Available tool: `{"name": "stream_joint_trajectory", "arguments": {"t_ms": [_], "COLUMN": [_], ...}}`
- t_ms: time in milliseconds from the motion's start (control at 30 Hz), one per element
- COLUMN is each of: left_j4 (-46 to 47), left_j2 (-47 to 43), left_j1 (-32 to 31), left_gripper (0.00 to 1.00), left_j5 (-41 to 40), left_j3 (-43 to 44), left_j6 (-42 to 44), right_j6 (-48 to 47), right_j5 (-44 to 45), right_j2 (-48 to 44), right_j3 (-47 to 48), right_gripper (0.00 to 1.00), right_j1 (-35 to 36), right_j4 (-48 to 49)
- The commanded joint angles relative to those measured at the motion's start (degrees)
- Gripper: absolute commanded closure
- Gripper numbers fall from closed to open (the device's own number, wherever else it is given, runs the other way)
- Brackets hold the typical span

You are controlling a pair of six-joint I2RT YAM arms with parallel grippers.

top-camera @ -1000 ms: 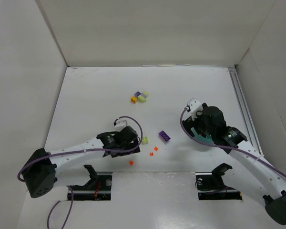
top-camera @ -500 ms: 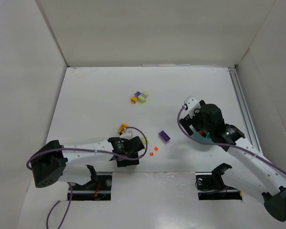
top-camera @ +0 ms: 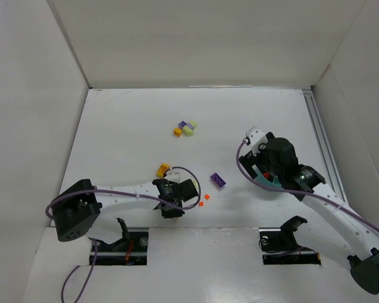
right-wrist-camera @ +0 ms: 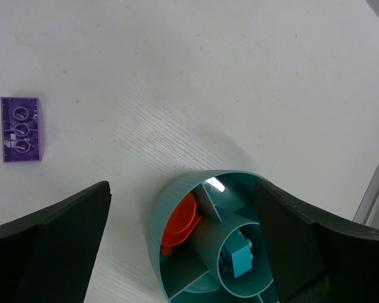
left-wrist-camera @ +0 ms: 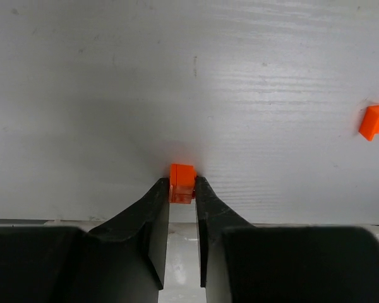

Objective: Sort the legos into containers by color

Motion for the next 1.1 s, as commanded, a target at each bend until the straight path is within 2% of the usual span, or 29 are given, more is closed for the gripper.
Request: {"name": "stream_joint_trajectory", "arguments": {"t_ms": [0, 100, 300, 567, 700, 867, 1067], "left_j4": [-0.94, -0.95, -0.33, 6.34, 9.25, 12.84, 18.47], "left_j2": [1.57, 1.57, 1.57, 2.18, 4.99, 11.13, 13.43], "left_j1": [-0.40, -0.40, -0.93, -0.93, -0.93, -0.93, -0.93], "left_gripper": [0.96, 1.00, 1.00, 1.00, 1.00, 1.00, 1.00], "left_j5": [-2.98, -4.39, -7.20, -10.81, -10.81, -12.04, -10.28], "left_j3": [1.07, 3.36, 9.50, 17.24, 21.72, 30.15, 32.71], "left_j6": [0.52, 2.01, 6.84, 15.79, 21.25, 25.99, 30.40], "right_j6": [0.59, 1.81, 5.06, 12.36, 15.17, 16.23, 16.75], "right_j5": [1.99, 3.39, 9.19, 19.56, 24.93, 25.55, 28.79], "right_j2": [-1.44, -2.49, -4.33, -7.58, -10.48, -13.56, -12.33], "right_j3": [1.65, 1.13, 2.26, 3.93, 3.93, 3.32, 4.64], "right_gripper": [0.00, 0.00, 0.00, 0.00, 0.00, 0.00, 0.00], "right_j1": [0.31, 0.31, -0.75, -5.31, -7.07, -8.48, -9.01], "right_j4": [0.99, 0.99, -0.85, -7.97, -11.40, -11.41, -12.54]}}
